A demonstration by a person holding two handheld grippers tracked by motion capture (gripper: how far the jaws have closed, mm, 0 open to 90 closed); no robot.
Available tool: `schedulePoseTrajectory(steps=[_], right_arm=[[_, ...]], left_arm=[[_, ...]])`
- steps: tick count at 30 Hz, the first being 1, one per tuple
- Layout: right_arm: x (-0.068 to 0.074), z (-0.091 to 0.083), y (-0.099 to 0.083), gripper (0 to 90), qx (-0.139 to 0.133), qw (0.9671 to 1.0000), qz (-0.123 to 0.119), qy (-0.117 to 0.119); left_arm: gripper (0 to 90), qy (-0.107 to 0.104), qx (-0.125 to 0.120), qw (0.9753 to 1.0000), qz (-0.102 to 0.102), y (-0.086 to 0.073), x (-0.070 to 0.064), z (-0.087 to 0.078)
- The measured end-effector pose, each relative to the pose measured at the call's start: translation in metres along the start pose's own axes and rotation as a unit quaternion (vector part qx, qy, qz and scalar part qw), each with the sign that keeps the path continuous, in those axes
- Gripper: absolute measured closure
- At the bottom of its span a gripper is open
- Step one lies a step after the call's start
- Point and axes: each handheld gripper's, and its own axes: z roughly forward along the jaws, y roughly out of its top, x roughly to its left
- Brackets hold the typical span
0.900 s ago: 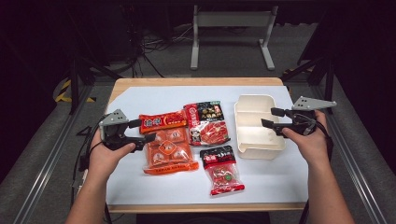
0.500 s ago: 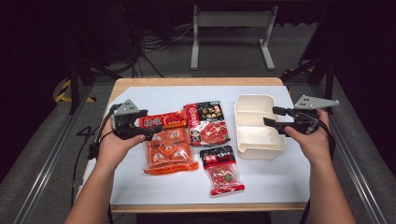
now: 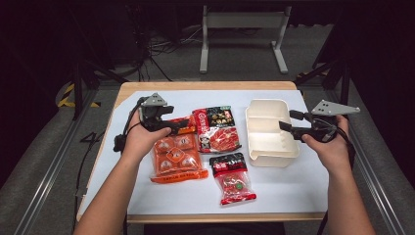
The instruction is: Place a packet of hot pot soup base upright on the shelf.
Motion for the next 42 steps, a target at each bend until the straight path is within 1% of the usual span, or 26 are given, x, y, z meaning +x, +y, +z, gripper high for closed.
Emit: schedulePoseTrajectory(steps=[2,4,5,6,8,9,10,13,16,19,21,22,23,24,25,27,28,29,30,31,33,34,36,37,40,42], right_arm=[[0.000,-0.001,-0.001,41.1,0.001,1.0000,-0.002,-0.001],[0.000,-0.001,-0.001,41.1,0.000,1.0000,-0.002,-0.001],[0.000,-0.002,-0.001,41.4,0.000,1.0000,0.000,0.000],[-0.001,-0.003,-0.001,42.6,-0.003,1.0000,-0.003,0.003],[-0.001,-0.005,-0.002,44.2,-0.006,1.0000,-0.001,0.006],[-0.001,-0.006,-0.002,44.9,-0.009,0.9999,-0.003,0.005],[-0.001,-0.007,-0.002,45.7,-0.012,0.9999,-0.003,0.005],[0.000,-0.010,-0.002,48.0,-0.019,0.9998,-0.006,0.007],[0.001,-0.011,-0.003,50.0,-0.019,0.9998,-0.008,0.007],[0.002,-0.012,-0.004,51.6,-0.020,0.9997,-0.003,0.014],[0.002,-0.014,-0.005,51.4,-0.022,0.9997,-0.011,0.008],[0.002,-0.014,-0.005,53.5,-0.023,0.9997,-0.012,0.005],[0.002,-0.015,-0.006,53.4,-0.023,0.9996,-0.015,0.006],[0.003,-0.016,-0.006,52.4,-0.029,0.9994,-0.021,0.005],[0.003,-0.017,-0.007,52.3,-0.030,0.9993,-0.022,0.003],[0.003,-0.018,-0.008,52.6,-0.026,0.9996,-0.009,0.008],[0.003,-0.019,-0.009,51.1,-0.025,0.9996,-0.007,0.005],[0.003,-0.020,-0.009,49.4,-0.021,0.9998,0.001,0.000],[0.003,-0.020,-0.010,48.5,-0.020,0.9998,0.005,-0.003],[0.003,-0.021,-0.011,48.0,-0.019,0.9998,0.004,-0.005],[0.004,-0.022,-0.012,48.2,-0.015,0.9998,0.010,-0.006],[0.004,-0.022,-0.012,48.2,-0.016,0.9998,0.010,-0.005],[0.005,-0.024,-0.013,48.1,-0.013,0.9998,0.010,-0.008],[0.005,-0.024,-0.013,48.1,-0.011,0.9999,0.009,-0.008],[0.006,-0.024,-0.015,47.8,-0.007,0.9999,0.007,-0.010],[0.006,-0.025,-0.015,47.5,-0.006,0.9999,0.009,-0.010]], left_arm=[[23.4,-0.003,-0.004,1.0000,-0.001,0.003,0.000,0.005],[23.8,-0.004,-0.002,1.0000,-0.001,0.004,0.001,0.008],[23.8,-0.005,-0.001,1.0000,-0.003,0.006,0.001,0.012],[24.1,-0.005,-0.002,1.0000,-0.004,0.007,0.001,0.014],[24.0,-0.004,-0.001,1.0000,-0.006,0.010,0.002,0.020],[24.1,-0.005,0.001,0.9999,-0.011,0.011,0.003,0.024],[24.1,-0.006,0.002,0.9999,-0.009,0.011,0.004,0.026],[24.1,-0.007,0.006,0.9998,-0.020,0.012,0.006,0.036],[24.7,-0.008,0.011,0.9996,-0.027,0.012,0.009,0.045],[27.0,-0.010,0.012,0.9992,-0.038,0.012,0.013,0.054],[28.4,-0.009,0.008,0.9990,-0.043,0.011,0.016,0.058],[29.0,-0.008,0.006,0.9989,-0.047,0.010,0.018,0.060],[29.5,-0.006,0.006,0.9988,-0.048,0.010,0.020,0.063],[30.0,-0.007,0.010,0.9985,-0.053,0.010,0.021,0.065],[31.2,-0.006,0.015,0.9982,-0.058,0.009,0.022,0.067],[31.6,0.001,0.019,0.9980,-0.060,0.008,0.025,0.072],[31.9,0.001,0.019,0.9980,-0.060,0.008,0.025,0.072],[32.8,-0.001,0.021,0.9977,-0.065,0.007,0.026,0.075],[33.3,-0.002,0.024,0.9976,-0.065,0.006,0.027,0.081],[33.7,-0.001,0.026,0.9973,-0.069,0.006,0.028,0.084],[36.0,-0.001,0.030,0.9971,-0.070,0.005,0.031,0.090],[36.5,-0.004,0.030,0.9962,-0.081,0.003,0.032,0.094],[37.0,-0.011,0.028,0.9955,-0.090,0.001,0.035,0.098],[37.5,-0.010,0.033,0.9949,-0.094,0.000,0.035,0.100],[41.8,-0.003,0.045,0.9944,-0.096,-0.003,0.039,0.107],[43.2,-0.003,0.053,0.9926,-0.109,-0.006,0.043,0.112]])
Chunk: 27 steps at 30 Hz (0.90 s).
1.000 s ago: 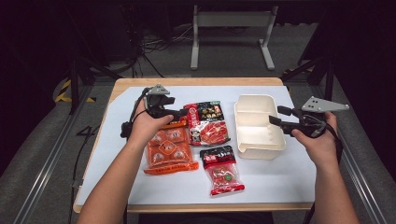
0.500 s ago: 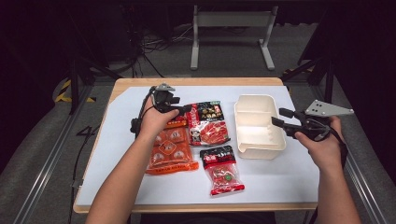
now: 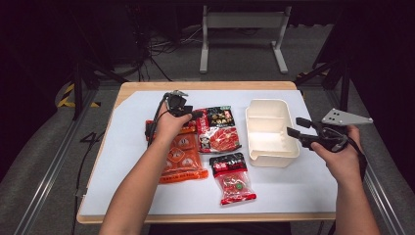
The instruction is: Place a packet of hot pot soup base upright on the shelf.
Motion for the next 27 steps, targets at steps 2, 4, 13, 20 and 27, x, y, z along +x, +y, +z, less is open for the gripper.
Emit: schedulePoseTrajectory(steps=[2,4,13,20,27], right_arm=[[0.001,0.000,-0.001,46.9,0.001,1.0000,-0.001,-0.001],[0.001,-0.001,-0.001,46.3,0.002,1.0000,-0.002,-0.002],[0.002,-0.003,-0.004,45.3,0.005,1.0000,0.001,-0.006],[0.002,-0.003,-0.005,45.1,0.010,0.9999,0.000,-0.008],[0.003,-0.002,-0.006,45.0,0.014,0.9998,0.001,-0.010]], left_arm=[[45.8,-0.002,0.001,1.0000,-0.007,-0.001,0.002,0.003],[46.1,-0.008,0.012,0.9997,-0.021,-0.004,0.004,0.011],[46.8,-0.002,0.040,0.9978,-0.053,-0.010,0.010,0.025],[51.1,-0.013,0.056,0.9961,-0.067,-0.013,0.011,0.031],[62.0,-0.029,0.069,0.9927,-0.094,-0.016,0.010,0.036]])
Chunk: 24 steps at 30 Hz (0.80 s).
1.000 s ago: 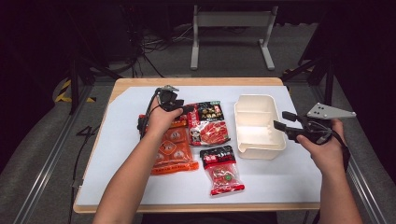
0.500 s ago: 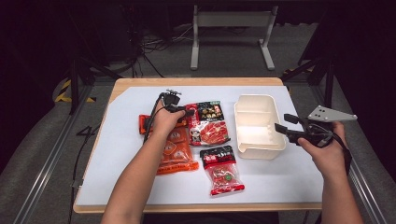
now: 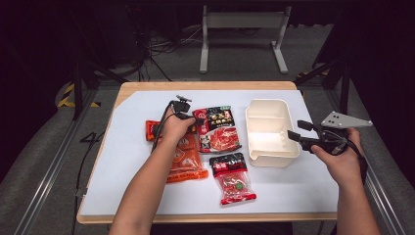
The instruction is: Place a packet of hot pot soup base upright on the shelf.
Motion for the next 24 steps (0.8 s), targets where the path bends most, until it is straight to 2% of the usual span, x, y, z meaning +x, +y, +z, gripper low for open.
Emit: schedulePoseTrajectory(steps=[5,15,17,21,24], right_arm=[[0.001,0.002,0.000,45.3,0.003,1.0000,-0.003,0.001],[0.001,0.001,0.000,46.5,0.008,1.0000,-0.002,0.000],[0.000,0.001,0.000,46.5,0.006,1.0000,-0.003,-0.001],[-0.001,0.000,-0.001,46.3,0.005,1.0000,-0.004,-0.001],[-0.001,0.000,-0.001,46.3,0.005,1.0000,-0.003,-0.003]], left_arm=[[70.4,0.005,0.001,0.9999,-0.011,0.000,-0.002,0.000],[79.1,0.014,-0.006,0.9993,-0.034,0.001,-0.007,-0.002],[79.8,0.012,-0.007,0.9994,-0.031,0.002,-0.007,-0.002],[81.9,0.010,-0.014,0.9991,-0.040,0.002,-0.009,-0.005],[83.0,0.007,-0.033,0.9990,-0.030,0.004,-0.016,-0.010]])
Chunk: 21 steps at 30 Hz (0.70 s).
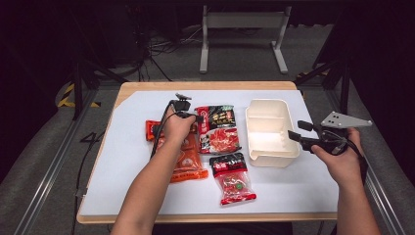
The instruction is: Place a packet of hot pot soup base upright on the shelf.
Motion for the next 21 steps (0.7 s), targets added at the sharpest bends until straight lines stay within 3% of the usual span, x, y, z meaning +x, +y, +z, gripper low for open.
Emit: schedulePoseTrajectory(steps=[11,21], right_arm=[[0.000,-0.002,0.001,46.4,-0.003,1.0000,0.001,0.000],[0.001,-0.003,0.003,46.8,-0.009,1.0000,-0.001,-0.003]], left_arm=[[86.4,-0.023,-0.062,0.9973,0.031,0.007,-0.020,-0.026],[87.4,-0.047,-0.120,0.9901,0.056,0.002,-0.037,-0.046]])
